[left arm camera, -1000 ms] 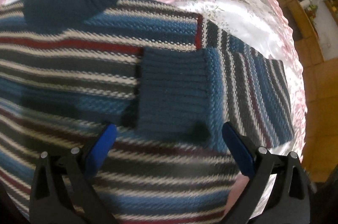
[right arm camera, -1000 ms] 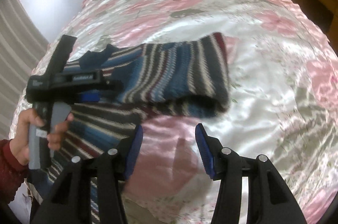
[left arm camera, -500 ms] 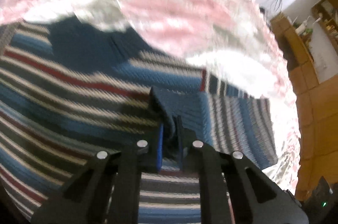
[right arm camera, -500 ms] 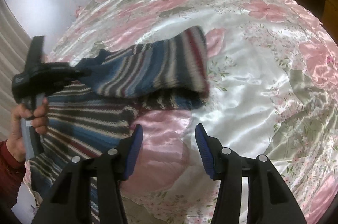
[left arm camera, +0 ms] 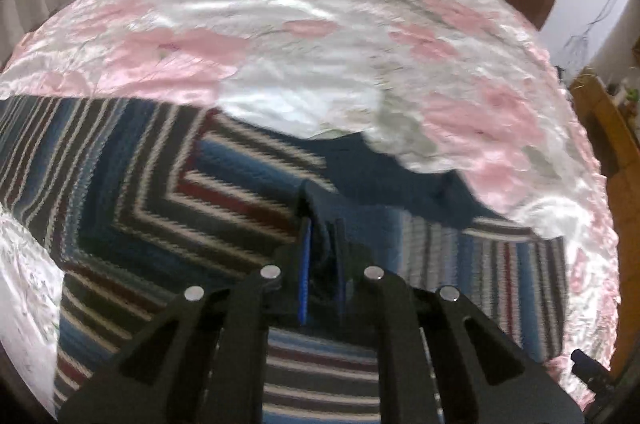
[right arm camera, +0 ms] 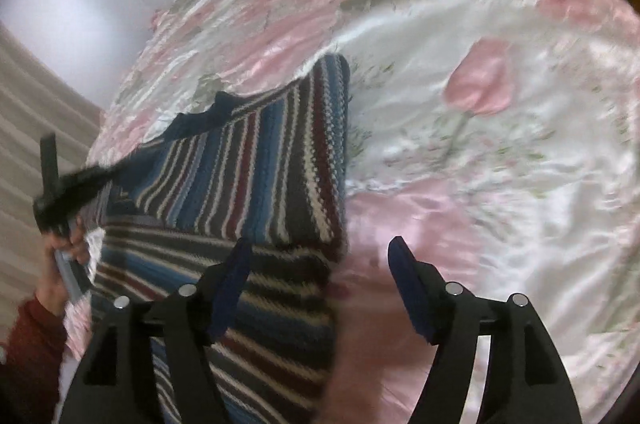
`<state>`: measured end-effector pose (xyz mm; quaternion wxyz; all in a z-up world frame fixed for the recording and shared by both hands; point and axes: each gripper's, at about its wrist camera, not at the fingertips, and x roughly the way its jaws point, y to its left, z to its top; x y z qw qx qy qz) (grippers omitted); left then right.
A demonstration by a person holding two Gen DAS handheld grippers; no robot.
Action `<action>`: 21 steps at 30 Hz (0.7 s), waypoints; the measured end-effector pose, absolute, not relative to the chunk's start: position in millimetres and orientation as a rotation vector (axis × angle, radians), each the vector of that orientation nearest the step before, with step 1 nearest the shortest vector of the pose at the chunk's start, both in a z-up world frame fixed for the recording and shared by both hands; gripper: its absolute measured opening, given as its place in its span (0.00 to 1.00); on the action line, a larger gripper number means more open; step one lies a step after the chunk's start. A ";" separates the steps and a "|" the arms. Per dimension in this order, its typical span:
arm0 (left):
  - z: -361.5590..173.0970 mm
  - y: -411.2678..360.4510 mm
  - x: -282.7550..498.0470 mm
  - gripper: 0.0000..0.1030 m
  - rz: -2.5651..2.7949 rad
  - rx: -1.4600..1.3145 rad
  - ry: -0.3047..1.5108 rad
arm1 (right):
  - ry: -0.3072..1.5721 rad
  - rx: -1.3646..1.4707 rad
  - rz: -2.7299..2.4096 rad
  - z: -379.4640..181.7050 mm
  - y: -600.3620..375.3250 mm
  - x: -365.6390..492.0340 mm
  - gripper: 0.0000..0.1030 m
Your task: Fold small clothes
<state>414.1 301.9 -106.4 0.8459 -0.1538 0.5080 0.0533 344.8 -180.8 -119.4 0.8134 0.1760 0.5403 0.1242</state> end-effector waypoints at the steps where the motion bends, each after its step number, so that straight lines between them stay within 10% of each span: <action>1: -112.4 304.3 414.5 0.08 0.116 -0.321 1.080 | 1.170 0.400 0.267 -125.8 -178.9 351.3 0.71; 4: -131.6 311.3 407.3 0.08 0.120 -0.314 1.111 | 1.220 0.422 0.241 -145.1 -171.7 368.9 0.67; 7: -147.7 310.0 406.8 0.10 0.128 -0.271 1.136 | 1.274 0.439 0.270 -160.5 -168.2 376.1 0.34; 10: -161.0 314.3 403.8 0.17 0.135 -0.253 1.161 | 1.285 0.412 0.250 -168.7 -167.5 371.3 0.28; 21: -94.4 319.6 375.0 0.43 0.073 -0.172 1.076 | 1.183 0.236 0.181 -120.2 -150.3 353.5 0.44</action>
